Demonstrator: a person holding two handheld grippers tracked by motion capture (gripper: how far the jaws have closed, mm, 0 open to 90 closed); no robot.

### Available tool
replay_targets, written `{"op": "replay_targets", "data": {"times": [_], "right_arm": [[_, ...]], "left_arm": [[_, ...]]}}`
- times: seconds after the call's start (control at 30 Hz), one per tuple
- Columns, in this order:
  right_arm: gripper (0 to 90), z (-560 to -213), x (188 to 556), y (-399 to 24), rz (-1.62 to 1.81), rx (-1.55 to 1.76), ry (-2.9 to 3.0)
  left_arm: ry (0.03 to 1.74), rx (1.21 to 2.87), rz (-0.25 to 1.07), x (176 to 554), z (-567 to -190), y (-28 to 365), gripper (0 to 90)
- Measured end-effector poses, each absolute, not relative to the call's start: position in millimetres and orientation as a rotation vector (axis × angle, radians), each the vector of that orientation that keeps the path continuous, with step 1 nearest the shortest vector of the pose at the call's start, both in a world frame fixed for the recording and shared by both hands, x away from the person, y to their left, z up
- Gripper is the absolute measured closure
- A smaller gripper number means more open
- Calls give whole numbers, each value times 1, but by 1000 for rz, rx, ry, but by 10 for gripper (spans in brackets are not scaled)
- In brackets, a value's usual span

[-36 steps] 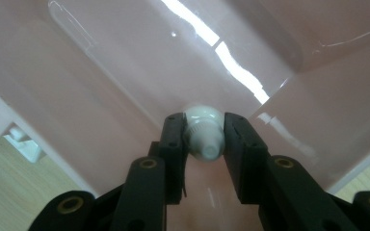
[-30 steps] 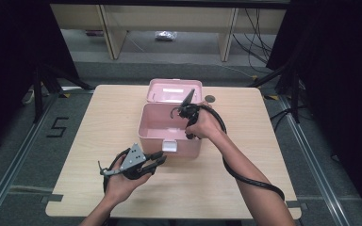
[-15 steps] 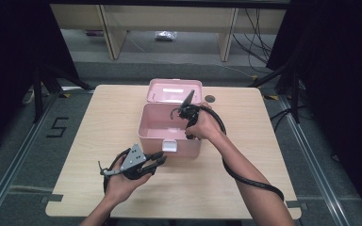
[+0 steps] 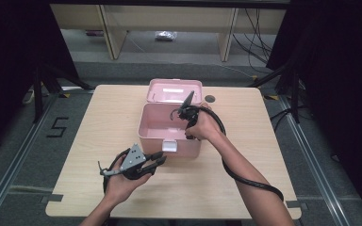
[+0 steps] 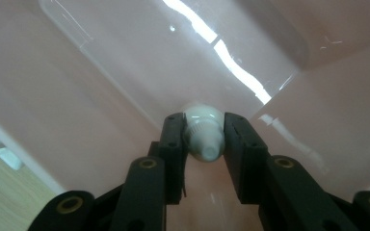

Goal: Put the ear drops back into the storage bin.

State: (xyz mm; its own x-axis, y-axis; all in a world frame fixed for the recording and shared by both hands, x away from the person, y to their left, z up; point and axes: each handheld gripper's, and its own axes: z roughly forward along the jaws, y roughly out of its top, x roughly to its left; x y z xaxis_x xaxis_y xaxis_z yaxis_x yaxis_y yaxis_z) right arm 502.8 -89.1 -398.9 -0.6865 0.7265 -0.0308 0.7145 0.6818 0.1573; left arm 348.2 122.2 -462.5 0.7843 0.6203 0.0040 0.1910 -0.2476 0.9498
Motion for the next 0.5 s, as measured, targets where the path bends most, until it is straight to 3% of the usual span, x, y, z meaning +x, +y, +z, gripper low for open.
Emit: {"op": "replay_targets", "data": {"times": [0.5], "right_arm": [[712, -401, 500, -85, 187, 1278, 2790]], "left_arm": [[621, 1802, 448, 349, -464, 121, 745]]}}
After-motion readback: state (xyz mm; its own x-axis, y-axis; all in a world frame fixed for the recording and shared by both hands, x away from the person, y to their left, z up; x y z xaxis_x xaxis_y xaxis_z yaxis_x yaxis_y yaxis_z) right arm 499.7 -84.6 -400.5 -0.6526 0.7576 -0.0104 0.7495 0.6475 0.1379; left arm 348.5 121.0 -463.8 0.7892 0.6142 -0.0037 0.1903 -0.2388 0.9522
